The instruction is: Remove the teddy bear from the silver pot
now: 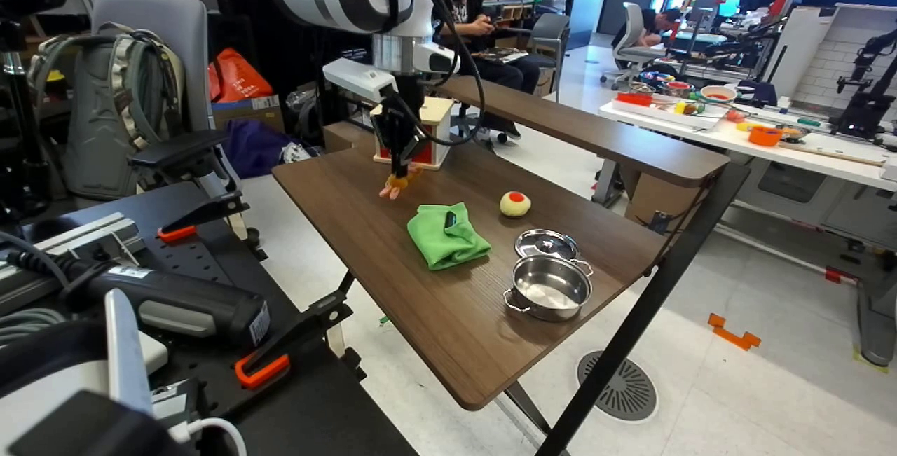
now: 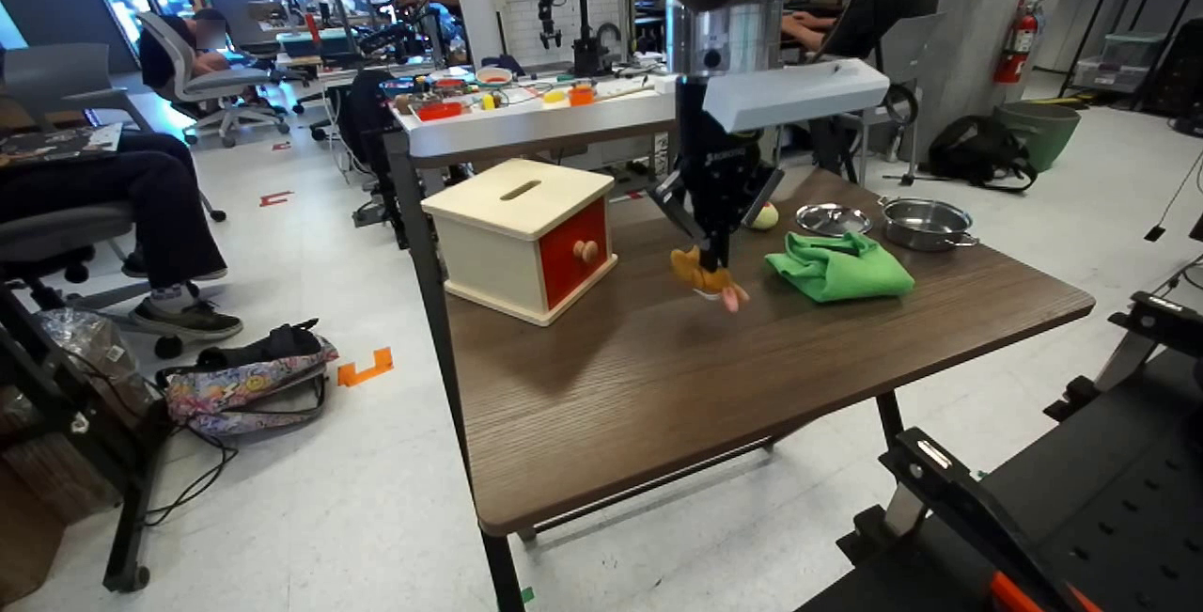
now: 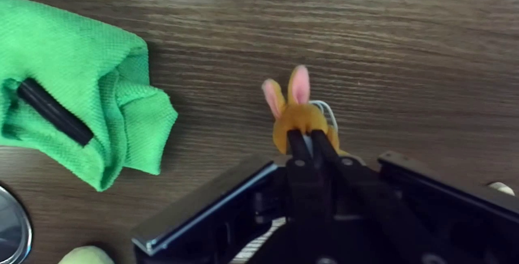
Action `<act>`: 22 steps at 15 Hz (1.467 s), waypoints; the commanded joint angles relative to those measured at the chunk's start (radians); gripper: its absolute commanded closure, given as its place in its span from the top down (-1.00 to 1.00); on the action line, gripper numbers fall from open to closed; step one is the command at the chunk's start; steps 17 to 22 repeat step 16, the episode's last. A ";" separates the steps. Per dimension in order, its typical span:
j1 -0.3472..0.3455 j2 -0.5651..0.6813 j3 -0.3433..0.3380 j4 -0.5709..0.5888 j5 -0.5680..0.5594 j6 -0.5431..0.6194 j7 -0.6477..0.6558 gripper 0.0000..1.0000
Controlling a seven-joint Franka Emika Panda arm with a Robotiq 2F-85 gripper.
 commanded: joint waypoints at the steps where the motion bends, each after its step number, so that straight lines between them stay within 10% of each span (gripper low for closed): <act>1: 0.014 0.102 -0.005 0.133 -0.022 -0.073 0.028 -0.96; 2: 0.014 0.119 -0.004 0.155 -0.017 -0.086 0.030 -0.34; 6: 0.009 0.125 0.003 0.181 -0.012 -0.131 0.023 0.12; 12: -0.003 -0.108 0.021 -0.076 -0.018 -0.010 -0.028 0.98; 22: -0.007 -0.104 0.023 -0.056 -0.011 -0.016 -0.021 1.00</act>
